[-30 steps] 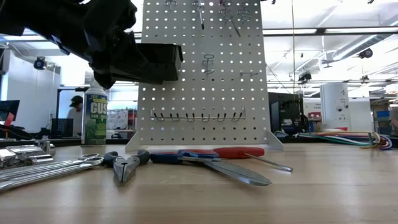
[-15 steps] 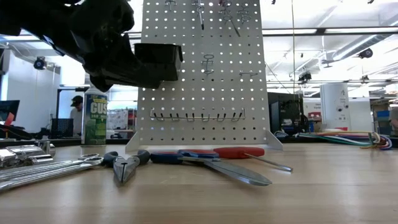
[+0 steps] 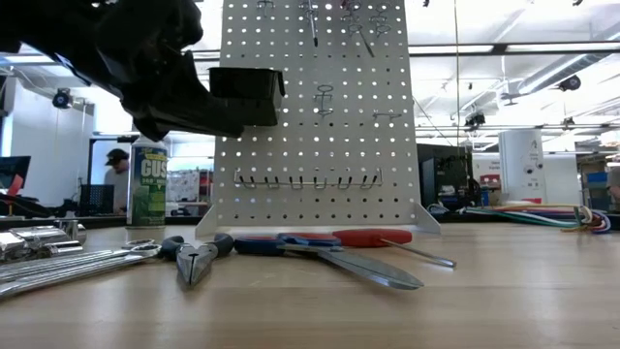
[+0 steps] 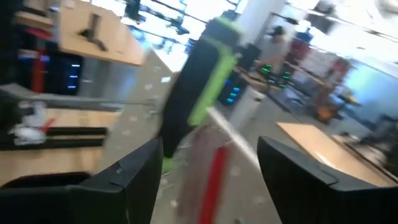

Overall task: Hang tools onto peg board
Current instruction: Hang the red screwdriver on the pegboard

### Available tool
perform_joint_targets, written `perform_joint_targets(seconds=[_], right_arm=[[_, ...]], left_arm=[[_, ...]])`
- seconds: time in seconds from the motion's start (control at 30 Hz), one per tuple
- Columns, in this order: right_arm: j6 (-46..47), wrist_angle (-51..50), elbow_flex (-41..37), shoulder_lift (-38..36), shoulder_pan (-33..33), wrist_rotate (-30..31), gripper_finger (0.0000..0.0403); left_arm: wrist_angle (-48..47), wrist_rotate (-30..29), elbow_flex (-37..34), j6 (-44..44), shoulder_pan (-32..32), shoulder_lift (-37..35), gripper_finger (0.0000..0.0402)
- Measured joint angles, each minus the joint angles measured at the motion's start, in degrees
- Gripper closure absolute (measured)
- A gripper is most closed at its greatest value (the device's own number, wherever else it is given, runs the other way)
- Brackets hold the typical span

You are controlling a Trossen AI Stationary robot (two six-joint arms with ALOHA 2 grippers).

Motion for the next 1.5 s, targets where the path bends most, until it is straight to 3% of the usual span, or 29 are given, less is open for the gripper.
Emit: perform_joint_targets(seconds=[0.2,0.53,0.73,1.27,1.5], right_arm=[[2.3,-3.5,4.9,2.5,0.0,1.6,0.0186],[6.2,-9.9,7.9,3.6,-0.2,1.4,0.0293],[7.8,-10.2,7.9,2.9,-0.5,1.6,0.0334],[24.7,-14.0,7.8,2.0,-0.6,8.0,0.0336],[27.2,-16.3,7.7,1.8,0.5,12.1,0.0324]], left_arm=[[-0.9,-2.8,0.0,0.0,-2.1,0.0,0.0401],[-2.3,-4.1,0.0,0.0,-2.2,0.0,0.0401],[-2.4,-4.1,0.0,0.0,-2.2,0.0,0.0401],[-2.4,-4.5,0.0,-0.2,-2.4,0.0,0.0401],[-2.9,-4.5,0.0,-0.2,-3.0,0.0,0.0401]])
